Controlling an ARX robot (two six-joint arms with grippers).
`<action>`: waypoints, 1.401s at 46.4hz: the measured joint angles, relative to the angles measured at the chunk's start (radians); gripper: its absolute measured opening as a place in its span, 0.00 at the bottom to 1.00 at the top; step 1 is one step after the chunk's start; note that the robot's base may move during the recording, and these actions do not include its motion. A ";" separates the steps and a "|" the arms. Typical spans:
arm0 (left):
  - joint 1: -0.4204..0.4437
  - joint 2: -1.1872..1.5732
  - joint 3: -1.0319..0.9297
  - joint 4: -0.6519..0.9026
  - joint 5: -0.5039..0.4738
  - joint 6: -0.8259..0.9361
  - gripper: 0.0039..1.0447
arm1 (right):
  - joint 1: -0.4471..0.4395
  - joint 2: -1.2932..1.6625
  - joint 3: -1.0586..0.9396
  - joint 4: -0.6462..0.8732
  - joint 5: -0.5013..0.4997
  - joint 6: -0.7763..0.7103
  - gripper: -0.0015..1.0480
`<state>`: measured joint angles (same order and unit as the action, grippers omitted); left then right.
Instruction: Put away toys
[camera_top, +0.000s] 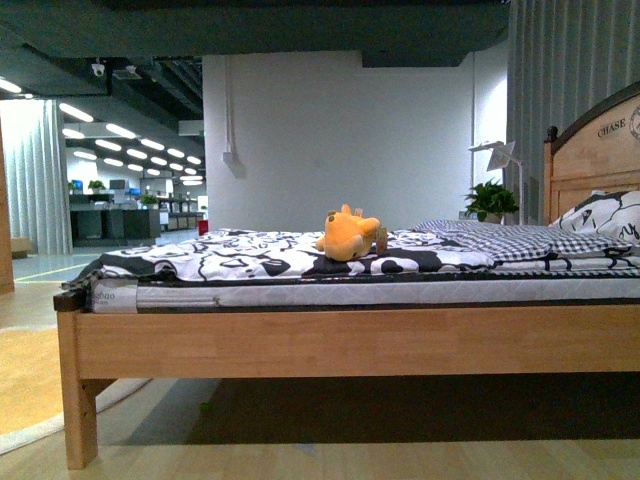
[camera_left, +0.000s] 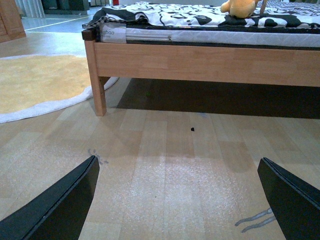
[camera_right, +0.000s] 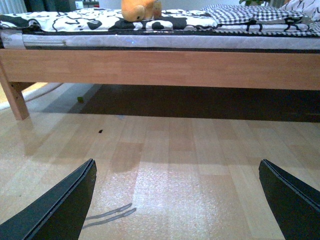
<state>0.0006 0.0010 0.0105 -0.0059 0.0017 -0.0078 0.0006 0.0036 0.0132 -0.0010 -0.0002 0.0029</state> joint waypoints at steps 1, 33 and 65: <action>0.000 0.000 0.000 0.000 0.000 0.000 0.94 | 0.000 0.000 0.000 0.000 0.000 0.000 0.94; 0.000 0.000 0.000 0.000 0.000 0.000 0.94 | 0.000 0.000 0.000 0.000 0.000 0.000 0.94; 0.000 0.000 0.000 0.000 0.000 0.000 0.94 | 0.000 0.000 0.000 0.000 0.000 0.000 0.94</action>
<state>0.0006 0.0010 0.0105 -0.0059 0.0013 -0.0078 0.0006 0.0036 0.0132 -0.0010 -0.0006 0.0029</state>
